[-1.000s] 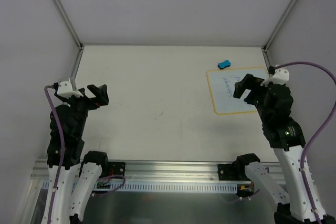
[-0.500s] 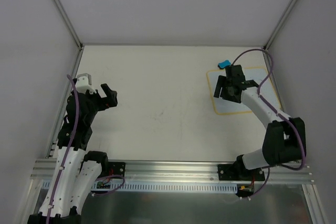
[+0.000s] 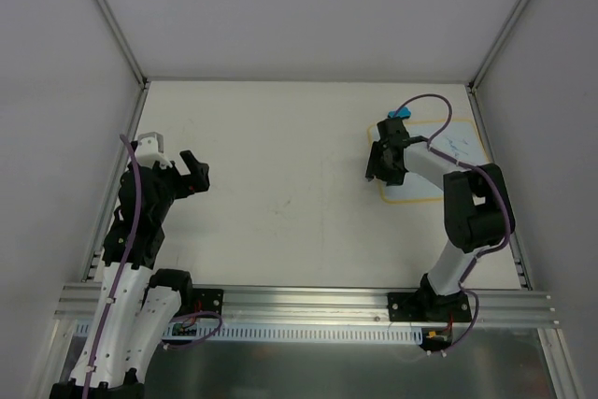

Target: Erase the whiteboard

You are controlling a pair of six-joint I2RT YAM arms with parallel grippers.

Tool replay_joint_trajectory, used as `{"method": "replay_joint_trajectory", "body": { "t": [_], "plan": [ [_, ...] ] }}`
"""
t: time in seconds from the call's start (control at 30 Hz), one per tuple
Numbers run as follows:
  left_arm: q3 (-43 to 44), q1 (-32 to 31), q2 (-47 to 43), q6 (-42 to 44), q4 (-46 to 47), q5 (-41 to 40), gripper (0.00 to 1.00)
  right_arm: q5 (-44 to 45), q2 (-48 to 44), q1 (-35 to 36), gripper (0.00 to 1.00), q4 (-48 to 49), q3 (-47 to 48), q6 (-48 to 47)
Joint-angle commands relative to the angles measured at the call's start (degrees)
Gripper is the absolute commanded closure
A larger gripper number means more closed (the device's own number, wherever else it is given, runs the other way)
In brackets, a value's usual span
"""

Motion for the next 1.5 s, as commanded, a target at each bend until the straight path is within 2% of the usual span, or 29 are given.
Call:
{"method": "replay_joint_trajectory", "body": {
  "t": [0.0,0.2,0.4,0.53,0.63,0.8,1.0,1.1,1.2,1.23,1.33,1.47],
  "plan": [
    [-0.22,-0.12,-0.59,0.3,1.85,0.6,0.01,-1.23,1.88,0.95,0.44,1.5,2.27,2.13],
    [-0.22,-0.12,-0.85,0.48,1.76,0.24,0.01,-3.33,3.38,2.8,0.51,1.32,2.1,3.1],
    [-0.31,-0.12,-1.38,0.48,1.76,-0.02,0.01,-9.04,5.13,8.16,0.54,1.06,2.1,7.75],
    [-0.4,-0.12,-1.99,0.48,1.76,-0.19,0.01,-13.87,7.85,16.04,0.55,1.06,3.5,11.45],
    [-0.57,-0.12,-2.34,0.48,1.76,-0.28,0.01,-15.46,11.19,22.98,0.55,1.15,7.45,13.56],
    [-0.66,-0.21,-3.13,0.57,1.76,-0.81,0.01,-17.13,19.96,31.96,0.54,1.14,21.04,13.65],
    [-1.02,-0.21,-3.66,0.83,1.76,-1.51,0.01,-18.37,25.61,33.83,0.51,1.15,33.9,11.11],
    [-1.1,-0.21,-3.75,0.83,1.76,-1.6,0.01,-12.94,22.9,33.22,0.49,1.23,35.85,6.28],
    [-1.19,-0.21,-3.66,0.83,1.85,-1.6,0.01,-1.88,17.28,31.02,0.48,1.23,33.57,3.02],
    [-1.1,-0.21,-3.66,0.83,1.76,-1.6,0.01,3.81,15.96,29.28,0.48,1.23,32.78,2.4],
    [-1.02,-0.3,-3.49,0.74,1.76,-1.43,0.01,12.97,11.65,24.71,0.45,1.23,30.05,1.25],
    [-1.01,-0.3,-3.58,0.74,1.76,-1.43,0.01,20.91,9.44,18.02,0.39,1.32,27.85,3.36]
  ]
}}
